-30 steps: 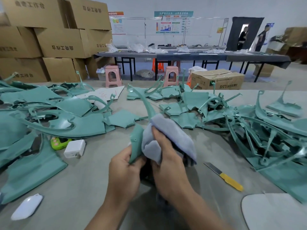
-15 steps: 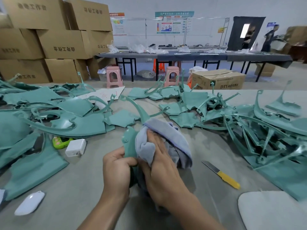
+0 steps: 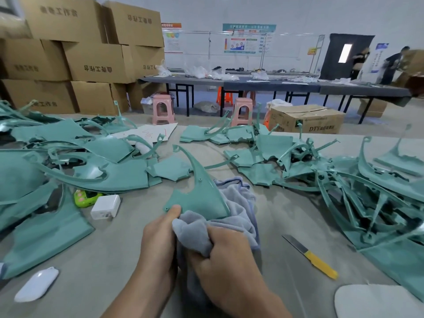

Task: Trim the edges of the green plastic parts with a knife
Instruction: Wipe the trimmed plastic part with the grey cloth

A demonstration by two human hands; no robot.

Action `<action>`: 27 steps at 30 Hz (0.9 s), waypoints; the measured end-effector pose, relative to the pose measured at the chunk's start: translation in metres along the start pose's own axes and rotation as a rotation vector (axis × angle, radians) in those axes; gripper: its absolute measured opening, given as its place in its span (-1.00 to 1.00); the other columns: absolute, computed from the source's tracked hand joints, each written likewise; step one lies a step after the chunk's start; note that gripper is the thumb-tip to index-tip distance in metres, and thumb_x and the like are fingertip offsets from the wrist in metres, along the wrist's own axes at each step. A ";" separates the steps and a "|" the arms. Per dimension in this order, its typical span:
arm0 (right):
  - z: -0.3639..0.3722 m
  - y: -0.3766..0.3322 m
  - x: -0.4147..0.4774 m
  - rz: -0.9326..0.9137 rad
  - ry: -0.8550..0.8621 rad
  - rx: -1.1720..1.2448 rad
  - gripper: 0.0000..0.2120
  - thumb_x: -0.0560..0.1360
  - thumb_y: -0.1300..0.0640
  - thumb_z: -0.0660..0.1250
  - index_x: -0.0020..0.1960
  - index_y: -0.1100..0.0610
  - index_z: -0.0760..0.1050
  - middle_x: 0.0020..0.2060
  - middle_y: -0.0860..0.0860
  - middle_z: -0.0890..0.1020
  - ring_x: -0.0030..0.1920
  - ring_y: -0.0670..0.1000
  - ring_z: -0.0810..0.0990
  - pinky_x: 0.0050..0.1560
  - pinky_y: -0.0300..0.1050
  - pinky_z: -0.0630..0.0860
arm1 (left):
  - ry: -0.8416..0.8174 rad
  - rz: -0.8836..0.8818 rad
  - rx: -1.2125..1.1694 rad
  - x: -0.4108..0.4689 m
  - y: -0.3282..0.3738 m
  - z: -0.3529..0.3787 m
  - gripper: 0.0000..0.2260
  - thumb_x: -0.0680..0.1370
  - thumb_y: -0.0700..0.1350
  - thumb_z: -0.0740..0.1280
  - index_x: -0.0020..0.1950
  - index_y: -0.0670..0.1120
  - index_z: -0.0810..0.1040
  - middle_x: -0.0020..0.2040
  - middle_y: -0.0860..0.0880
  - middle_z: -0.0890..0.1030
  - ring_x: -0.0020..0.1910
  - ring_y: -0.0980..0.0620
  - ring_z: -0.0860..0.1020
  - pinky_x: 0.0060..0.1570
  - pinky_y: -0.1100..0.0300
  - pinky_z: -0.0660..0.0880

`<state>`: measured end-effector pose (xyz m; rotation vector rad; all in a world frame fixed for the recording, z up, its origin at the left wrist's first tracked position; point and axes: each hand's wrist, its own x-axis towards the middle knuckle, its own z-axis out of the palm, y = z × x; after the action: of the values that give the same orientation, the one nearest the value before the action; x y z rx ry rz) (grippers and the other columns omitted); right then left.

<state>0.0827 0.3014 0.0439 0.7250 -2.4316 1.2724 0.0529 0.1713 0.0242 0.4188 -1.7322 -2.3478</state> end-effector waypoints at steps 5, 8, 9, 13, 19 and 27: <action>-0.031 0.013 0.008 0.255 0.606 0.126 -0.71 0.55 0.19 0.45 -0.30 -0.04 0.52 -0.38 -0.20 0.61 -0.39 -0.27 0.53 -0.40 -0.45 0.37 | 0.182 0.228 0.316 0.015 0.000 -0.003 -0.60 0.43 0.18 0.35 -0.30 -0.17 0.52 -0.46 0.00 0.45 -0.45 0.03 0.38 -0.32 0.11 0.34; -0.043 0.034 0.014 0.406 0.764 0.260 -0.79 0.52 0.10 0.49 -0.26 0.06 0.55 -0.37 -0.21 0.65 -0.40 -0.24 0.58 -0.44 -0.39 0.42 | 0.190 0.364 0.449 0.014 0.003 -0.008 -0.59 0.39 0.21 0.33 -0.36 -0.13 0.42 -0.51 0.09 0.34 -0.50 0.10 0.28 -0.39 0.12 0.26; -0.045 0.037 0.017 0.433 0.686 0.288 -0.84 0.51 0.07 0.49 -0.21 0.06 0.58 -0.34 -0.20 0.67 -0.37 -0.22 0.62 -0.42 -0.34 0.47 | 0.166 0.427 0.510 0.012 0.004 -0.008 -0.58 0.39 0.21 0.32 -0.41 -0.10 0.35 -0.52 0.11 0.28 -0.51 0.12 0.23 -0.42 0.13 0.21; -0.042 0.044 0.023 0.491 0.368 0.245 -0.91 0.50 0.00 0.48 -0.06 -0.15 0.59 -0.30 -0.20 0.69 -0.31 -0.17 0.65 -0.37 -0.24 0.55 | 0.021 0.585 0.574 -0.001 0.003 -0.003 -0.58 0.43 0.19 0.31 -0.42 -0.07 0.30 -0.52 0.14 0.23 -0.51 0.17 0.19 -0.52 0.26 0.11; -0.051 0.049 0.048 0.724 0.469 0.448 -0.79 0.45 -0.06 0.53 -0.15 0.08 0.68 -0.29 -0.05 0.73 -0.19 0.03 0.72 -0.11 0.05 0.66 | -0.038 0.636 0.615 -0.015 0.005 0.002 -0.60 0.44 0.20 0.30 -0.40 -0.06 0.30 -0.54 0.12 0.23 -0.53 0.15 0.20 -0.54 0.31 0.11; -0.078 0.025 0.122 0.768 0.400 0.247 -0.58 0.28 -0.06 0.56 -0.02 0.20 0.61 -0.12 0.15 0.69 -0.06 0.19 0.68 0.03 0.17 0.66 | -0.059 0.705 0.712 -0.020 0.007 0.000 -0.70 0.45 0.19 0.25 -0.43 0.10 0.35 -0.54 0.11 0.27 -0.51 0.13 0.25 -0.49 0.29 0.22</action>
<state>-0.0294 0.3418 0.1289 -0.4559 -2.2820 1.7824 0.0719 0.1753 0.0334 -0.1679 -2.2264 -1.2467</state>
